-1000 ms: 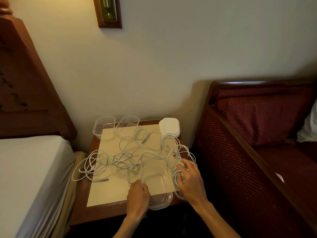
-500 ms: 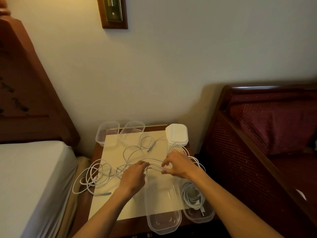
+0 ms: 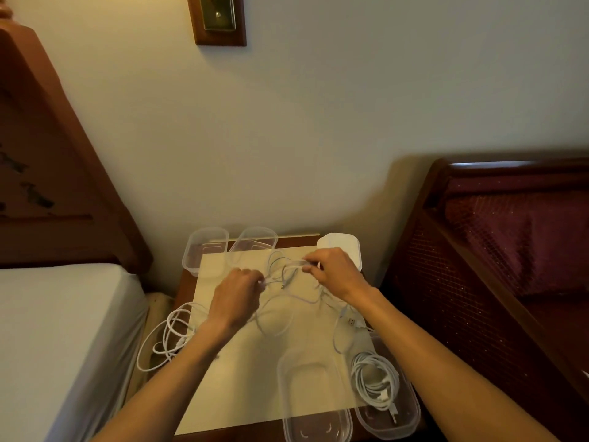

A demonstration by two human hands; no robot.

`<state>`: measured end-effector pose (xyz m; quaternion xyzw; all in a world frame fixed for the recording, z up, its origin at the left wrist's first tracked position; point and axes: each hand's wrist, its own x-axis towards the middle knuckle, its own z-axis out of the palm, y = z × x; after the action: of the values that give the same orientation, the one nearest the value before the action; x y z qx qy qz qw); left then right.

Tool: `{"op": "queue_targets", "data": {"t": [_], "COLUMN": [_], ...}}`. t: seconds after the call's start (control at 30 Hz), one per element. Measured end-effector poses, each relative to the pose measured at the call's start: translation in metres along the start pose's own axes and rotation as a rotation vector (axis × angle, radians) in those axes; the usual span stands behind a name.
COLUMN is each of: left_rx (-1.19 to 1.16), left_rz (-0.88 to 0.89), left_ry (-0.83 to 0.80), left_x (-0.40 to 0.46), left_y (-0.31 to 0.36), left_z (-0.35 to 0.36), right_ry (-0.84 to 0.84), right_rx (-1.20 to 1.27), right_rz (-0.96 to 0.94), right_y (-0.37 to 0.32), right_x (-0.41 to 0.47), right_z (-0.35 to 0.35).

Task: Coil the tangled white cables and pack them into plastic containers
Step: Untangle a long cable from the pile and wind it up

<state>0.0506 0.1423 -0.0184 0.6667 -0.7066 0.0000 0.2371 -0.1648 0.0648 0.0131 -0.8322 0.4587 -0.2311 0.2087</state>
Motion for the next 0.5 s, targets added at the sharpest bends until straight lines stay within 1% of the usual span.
{"op": "queue_targets", "data": {"t": [0.03, 0.1, 0.13, 0.17, 0.2, 0.27, 0.3, 0.33, 0.37, 0.4, 0.47, 0.5], "left_rx": [-0.033, -0.083, -0.089, -0.085, -0.078, -0.083, -0.089, -0.091, -0.097, -0.116, -0.159, -0.158], "left_rz": [0.022, 0.028, 0.013, -0.010, -0.042, -0.097, -0.100, -0.075, -0.030, 0.019, 0.102, 0.129], "left_ry": [0.056, 0.110, 0.102, 0.076, 0.039, -0.011, -0.011, -0.001, 0.010, 0.009, -0.048, -0.083], "left_x": [0.007, 0.017, 0.018, 0.016, 0.012, -0.002, -0.011, -0.019, -0.027, -0.034, -0.047, -0.052], "left_y": [-0.004, -0.011, -0.015, -0.019, -0.022, -0.026, -0.024, -0.022, -0.018, -0.013, -0.003, 0.002], "left_z": [-0.008, -0.020, -0.022, -0.022, -0.020, -0.013, -0.009, -0.005, -0.001, 0.003, 0.011, 0.015], "right_ry": [0.006, -0.075, -0.122, -0.126, -0.071, 0.134, 0.223, 0.262, 0.233, 0.149, -0.031, -0.084], "right_rx": [0.019, -0.047, -0.127, -0.188, -0.211, -0.159, -0.116, -0.087, -0.094, -0.136, -0.224, -0.246], "right_rz": [0.013, 0.077, 0.107, 0.134, 0.155, 0.215, 0.277, 0.344, 0.401, 0.436, 0.484, 0.503], "right_y": [0.000, 0.001, 0.003, 0.007, 0.009, 0.012, 0.013, 0.013, 0.013, 0.012, 0.014, 0.015], "right_x": [0.002, 0.003, 0.002, -0.002, -0.007, -0.021, -0.028, -0.036, -0.044, -0.051, -0.062, -0.067], "right_z": [-0.005, -0.013, -0.016, -0.018, -0.019, -0.026, -0.029, -0.031, -0.032, -0.030, -0.016, -0.007]}}
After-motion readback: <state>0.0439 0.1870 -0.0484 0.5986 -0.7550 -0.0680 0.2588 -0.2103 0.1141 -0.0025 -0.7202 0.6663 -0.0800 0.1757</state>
